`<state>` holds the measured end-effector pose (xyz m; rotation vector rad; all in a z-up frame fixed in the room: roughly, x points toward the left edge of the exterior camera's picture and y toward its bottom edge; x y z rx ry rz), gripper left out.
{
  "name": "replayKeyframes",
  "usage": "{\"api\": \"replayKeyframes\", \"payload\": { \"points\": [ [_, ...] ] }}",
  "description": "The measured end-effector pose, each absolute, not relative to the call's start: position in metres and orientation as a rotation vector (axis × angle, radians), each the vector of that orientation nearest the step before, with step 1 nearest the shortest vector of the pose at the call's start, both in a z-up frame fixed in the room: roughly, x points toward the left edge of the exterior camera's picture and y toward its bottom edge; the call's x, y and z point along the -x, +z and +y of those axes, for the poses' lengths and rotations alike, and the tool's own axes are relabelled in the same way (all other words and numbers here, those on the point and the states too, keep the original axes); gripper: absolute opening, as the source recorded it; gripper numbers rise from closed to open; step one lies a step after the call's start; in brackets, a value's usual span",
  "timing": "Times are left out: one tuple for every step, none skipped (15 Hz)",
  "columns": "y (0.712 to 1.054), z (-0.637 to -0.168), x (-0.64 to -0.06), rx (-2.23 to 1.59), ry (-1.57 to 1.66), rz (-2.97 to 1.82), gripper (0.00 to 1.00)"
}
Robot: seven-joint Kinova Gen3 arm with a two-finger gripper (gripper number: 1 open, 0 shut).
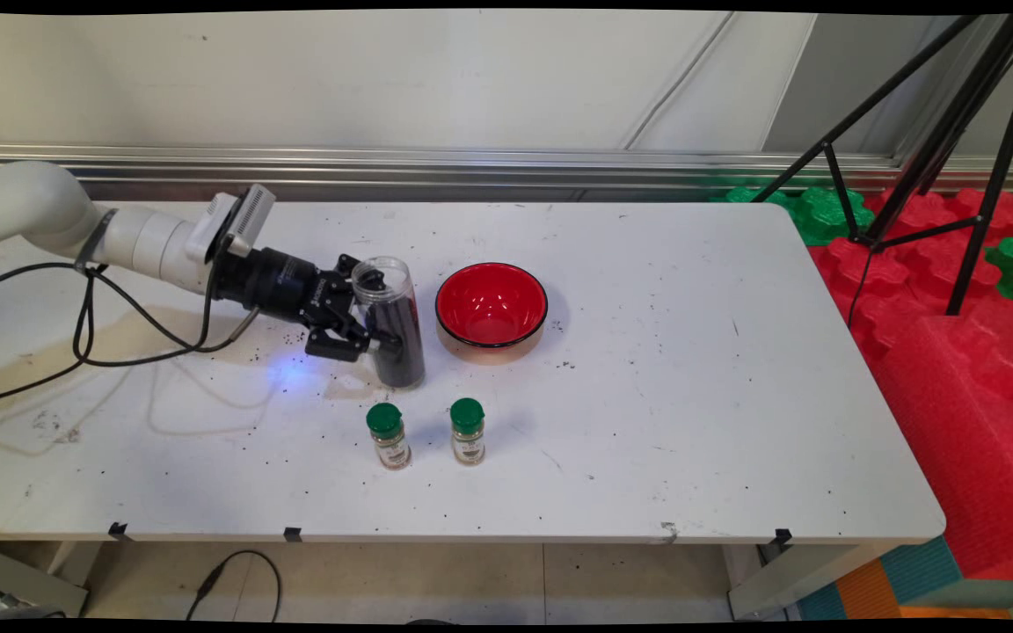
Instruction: Pour the black seasoning powder in the red bowl
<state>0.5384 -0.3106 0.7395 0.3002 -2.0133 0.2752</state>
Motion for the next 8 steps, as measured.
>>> {"api": "replayKeyframes", "payload": {
  "points": [
    [0.742,-0.311,-0.539,-0.309,0.279,-2.011,0.00],
    [0.744,-0.312,-0.540,-0.314,0.281,-2.010,0.00],
    [0.747,-0.313,-0.540,-0.321,0.285,-2.008,0.00],
    [0.750,-0.314,-0.541,-0.325,0.288,-2.006,0.00],
    [0.753,-0.315,-0.541,-0.332,0.293,-2.003,0.00],
    [0.758,-0.316,-0.542,-0.339,0.299,-2.000,0.00],
    [0.763,-0.317,-0.543,-0.347,0.305,-1.998,0.00],
    [0.767,-0.318,-0.544,-0.353,0.311,-1.996,0.00]
  ]
}}
